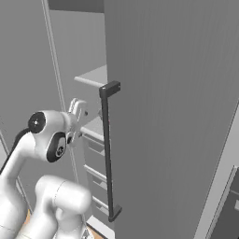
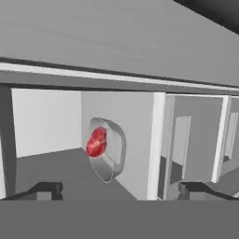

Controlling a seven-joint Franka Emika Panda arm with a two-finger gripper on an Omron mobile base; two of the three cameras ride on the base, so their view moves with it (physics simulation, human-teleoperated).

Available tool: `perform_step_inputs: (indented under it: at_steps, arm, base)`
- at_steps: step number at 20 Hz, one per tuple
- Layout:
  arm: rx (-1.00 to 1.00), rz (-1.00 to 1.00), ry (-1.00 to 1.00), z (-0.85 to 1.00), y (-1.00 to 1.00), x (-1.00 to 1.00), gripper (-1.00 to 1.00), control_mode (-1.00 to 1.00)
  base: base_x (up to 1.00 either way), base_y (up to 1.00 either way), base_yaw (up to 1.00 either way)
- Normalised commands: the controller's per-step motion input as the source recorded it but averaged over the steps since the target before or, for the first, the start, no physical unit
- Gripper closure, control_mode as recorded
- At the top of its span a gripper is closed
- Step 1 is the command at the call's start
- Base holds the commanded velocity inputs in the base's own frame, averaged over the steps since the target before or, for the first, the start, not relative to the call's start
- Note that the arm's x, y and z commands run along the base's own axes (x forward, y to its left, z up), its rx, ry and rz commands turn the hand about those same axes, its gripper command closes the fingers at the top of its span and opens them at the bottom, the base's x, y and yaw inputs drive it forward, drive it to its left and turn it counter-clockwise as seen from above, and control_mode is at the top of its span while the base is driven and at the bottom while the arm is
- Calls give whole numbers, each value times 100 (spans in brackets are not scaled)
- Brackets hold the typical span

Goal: Take the meat container that has the steak and place it on the second highest rack of the freezer. Then take the vegetable container that has the garlic and potato and place it on the highest rack of the freezer.

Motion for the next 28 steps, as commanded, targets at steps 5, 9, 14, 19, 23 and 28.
perform_step_inputs:
  at_steps: [5, 9, 14, 19, 23, 28]
  arm:
    - [1, 0, 33, 12, 6, -100, -100, -100]
    - [0, 0, 20, -67, 2, -99, -100, -100]
    - [0, 0, 10, -97, 0, -45, -100, -100]
    - [0, 0, -1, -46, 0, -7, -100, -100]
    - [0, 0, -4, -19, 0, -26, -100, -100]
    - [0, 0, -2, -4, 0, -8, -100, 100]
  base:
    - [0, 0, 0]
    - [0, 0, 0]
    - [0, 0, 0]
    - [0, 0, 0]
    - [0, 0, 0]
    - [-51, -28, -4]
